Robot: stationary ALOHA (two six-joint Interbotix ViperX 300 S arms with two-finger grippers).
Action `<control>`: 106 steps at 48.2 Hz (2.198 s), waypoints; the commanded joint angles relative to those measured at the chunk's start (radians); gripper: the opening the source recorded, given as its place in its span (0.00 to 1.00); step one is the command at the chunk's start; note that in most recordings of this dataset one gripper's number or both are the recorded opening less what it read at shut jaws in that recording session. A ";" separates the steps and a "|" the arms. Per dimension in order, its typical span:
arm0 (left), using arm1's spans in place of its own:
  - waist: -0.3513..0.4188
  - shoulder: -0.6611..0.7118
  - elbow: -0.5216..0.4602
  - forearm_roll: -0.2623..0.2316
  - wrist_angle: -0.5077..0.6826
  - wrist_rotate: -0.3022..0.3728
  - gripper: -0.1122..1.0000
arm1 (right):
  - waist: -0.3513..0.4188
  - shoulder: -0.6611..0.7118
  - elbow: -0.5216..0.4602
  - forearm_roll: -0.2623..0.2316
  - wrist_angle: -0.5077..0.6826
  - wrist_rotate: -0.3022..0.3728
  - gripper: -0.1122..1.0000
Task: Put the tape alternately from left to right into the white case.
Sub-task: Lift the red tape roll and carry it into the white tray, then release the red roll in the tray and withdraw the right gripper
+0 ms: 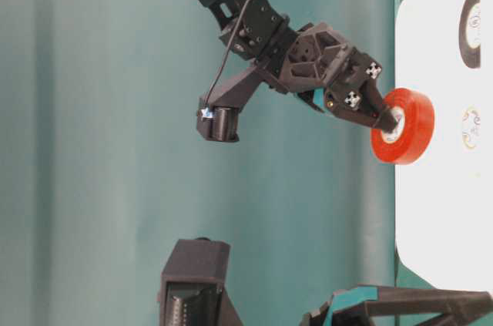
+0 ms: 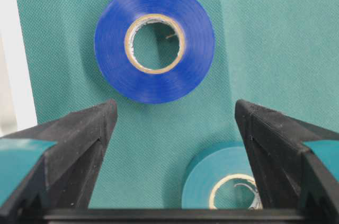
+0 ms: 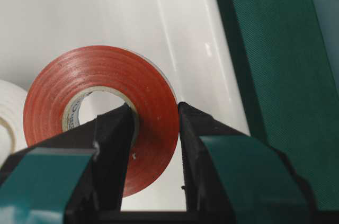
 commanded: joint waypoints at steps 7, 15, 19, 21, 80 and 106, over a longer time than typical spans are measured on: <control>-0.003 -0.017 -0.015 -0.002 -0.006 0.000 0.54 | 0.002 -0.009 -0.021 -0.003 -0.008 -0.002 0.31; -0.003 -0.018 -0.015 -0.002 -0.006 0.000 0.54 | 0.003 -0.009 -0.021 -0.003 -0.006 0.000 0.43; -0.003 -0.017 -0.015 -0.002 -0.006 0.000 0.54 | 0.003 -0.009 -0.020 -0.003 -0.006 0.000 0.63; -0.003 -0.018 -0.017 -0.002 -0.006 0.000 0.54 | 0.003 -0.009 -0.018 -0.003 -0.005 0.000 0.68; -0.002 -0.018 -0.017 -0.002 -0.006 -0.002 0.54 | 0.319 -0.195 0.150 -0.003 -0.005 0.006 0.70; -0.003 -0.018 -0.015 -0.002 -0.006 -0.002 0.54 | 0.457 -0.195 0.196 0.011 -0.006 0.041 0.70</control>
